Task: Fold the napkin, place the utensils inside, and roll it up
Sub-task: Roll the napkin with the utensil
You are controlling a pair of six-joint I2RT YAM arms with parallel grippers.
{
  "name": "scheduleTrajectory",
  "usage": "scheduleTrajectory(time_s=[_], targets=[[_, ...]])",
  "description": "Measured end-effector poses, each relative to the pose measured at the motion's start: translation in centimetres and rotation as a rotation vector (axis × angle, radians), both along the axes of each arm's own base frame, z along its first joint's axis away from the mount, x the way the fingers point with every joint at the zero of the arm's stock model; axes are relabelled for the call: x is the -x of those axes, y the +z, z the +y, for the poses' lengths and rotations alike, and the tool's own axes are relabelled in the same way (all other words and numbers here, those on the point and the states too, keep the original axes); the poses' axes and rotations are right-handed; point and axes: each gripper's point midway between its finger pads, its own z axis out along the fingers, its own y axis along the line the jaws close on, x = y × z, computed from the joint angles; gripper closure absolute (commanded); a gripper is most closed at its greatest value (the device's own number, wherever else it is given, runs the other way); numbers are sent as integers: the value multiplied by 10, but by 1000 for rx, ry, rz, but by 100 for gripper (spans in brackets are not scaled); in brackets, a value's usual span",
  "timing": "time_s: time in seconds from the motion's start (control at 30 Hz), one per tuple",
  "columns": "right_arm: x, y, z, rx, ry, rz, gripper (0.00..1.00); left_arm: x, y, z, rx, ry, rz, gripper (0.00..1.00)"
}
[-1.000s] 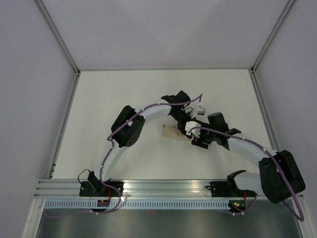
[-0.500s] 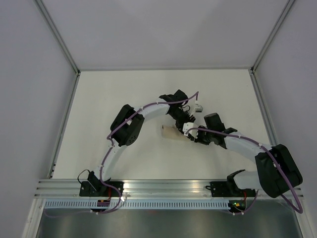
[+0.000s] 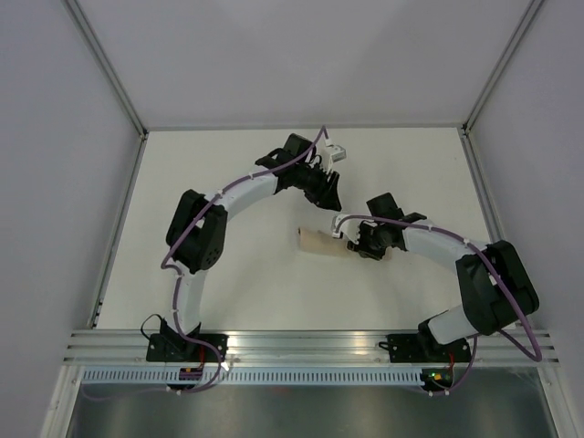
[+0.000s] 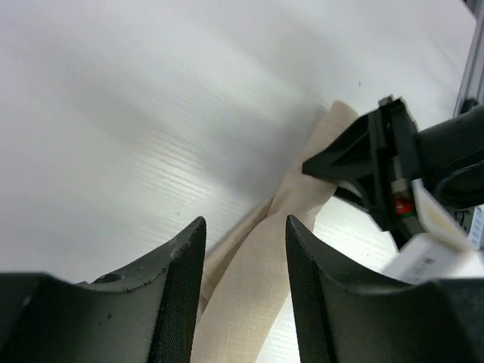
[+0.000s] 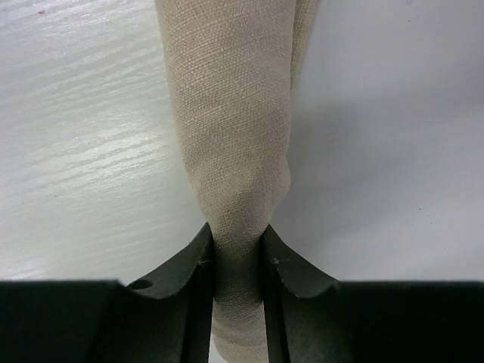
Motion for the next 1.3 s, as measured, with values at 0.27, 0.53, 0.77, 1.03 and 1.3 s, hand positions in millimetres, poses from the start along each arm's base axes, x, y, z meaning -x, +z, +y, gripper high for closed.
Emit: scheduleTrajectory(time_s=[0.27,0.53,0.77,1.03,1.3], targets=[[-6,-3,5,11,-47,147,72,-9,40,40,-17,317,-130,48],[-12,-4,10,-35,-126,321,73,14,20,95,-49,621,-85,49],[-15,-4,16,-93,-198,471,74,40,-1,103,-37,729,-45,46],[-16,-4,30,-173,-266,612,74,64,-21,86,-31,818,-40,44],[-10,-4,50,-277,-342,771,74,49,-46,88,-41,970,-26,44]])
